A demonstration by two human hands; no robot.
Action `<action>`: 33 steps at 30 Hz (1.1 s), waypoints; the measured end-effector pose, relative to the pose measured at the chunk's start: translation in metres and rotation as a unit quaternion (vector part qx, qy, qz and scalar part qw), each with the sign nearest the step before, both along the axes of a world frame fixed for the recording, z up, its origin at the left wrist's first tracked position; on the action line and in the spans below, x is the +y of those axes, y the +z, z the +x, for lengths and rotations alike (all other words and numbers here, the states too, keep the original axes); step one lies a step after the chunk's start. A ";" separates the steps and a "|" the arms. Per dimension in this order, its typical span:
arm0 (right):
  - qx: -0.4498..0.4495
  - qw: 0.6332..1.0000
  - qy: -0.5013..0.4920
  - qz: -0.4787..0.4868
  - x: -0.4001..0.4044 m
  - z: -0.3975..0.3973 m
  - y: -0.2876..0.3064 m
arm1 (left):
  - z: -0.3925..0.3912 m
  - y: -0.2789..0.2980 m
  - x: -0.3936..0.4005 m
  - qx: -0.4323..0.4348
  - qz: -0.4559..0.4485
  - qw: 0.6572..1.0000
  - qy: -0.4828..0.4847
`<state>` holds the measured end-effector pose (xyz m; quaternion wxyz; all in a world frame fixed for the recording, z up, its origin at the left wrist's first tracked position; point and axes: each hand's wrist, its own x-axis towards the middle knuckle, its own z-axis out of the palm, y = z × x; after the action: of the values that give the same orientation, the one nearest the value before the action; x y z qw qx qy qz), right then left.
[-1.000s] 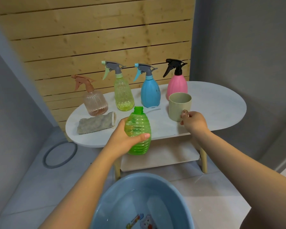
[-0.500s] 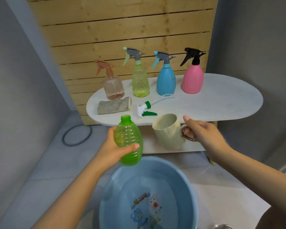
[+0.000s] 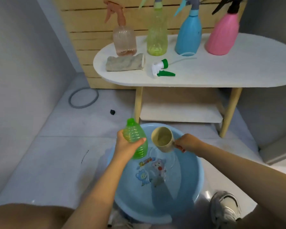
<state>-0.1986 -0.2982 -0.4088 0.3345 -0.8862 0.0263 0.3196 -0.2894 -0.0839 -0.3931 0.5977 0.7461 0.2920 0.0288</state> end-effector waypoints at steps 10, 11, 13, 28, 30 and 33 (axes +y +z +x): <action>-0.145 0.933 0.190 -0.270 0.027 0.002 -0.057 | 0.001 -0.081 -0.017 0.021 0.061 0.998 0.020; -0.172 0.915 0.218 -0.294 0.030 0.002 -0.056 | -0.001 -0.087 -0.017 0.031 0.061 0.997 0.020; -0.232 0.870 0.287 -0.328 0.037 0.002 -0.058 | -0.005 -0.099 -0.016 0.051 0.056 0.997 0.032; -0.257 0.752 0.467 -0.387 0.058 -0.018 -0.097 | -0.020 -0.133 -0.004 0.099 0.050 0.991 0.080; -0.230 0.793 0.431 -0.365 0.058 -0.013 -0.097 | -0.020 -0.132 -0.004 0.094 0.045 0.990 0.090; -0.155 0.856 0.360 -0.337 0.053 -0.007 -0.101 | -0.020 -0.129 -0.005 0.085 0.038 0.990 0.103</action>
<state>-0.2052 -0.2456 -0.5096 -0.1232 -0.9302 -0.2413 0.2475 -0.3099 -0.0891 -0.5217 0.5357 0.7342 0.4155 0.0378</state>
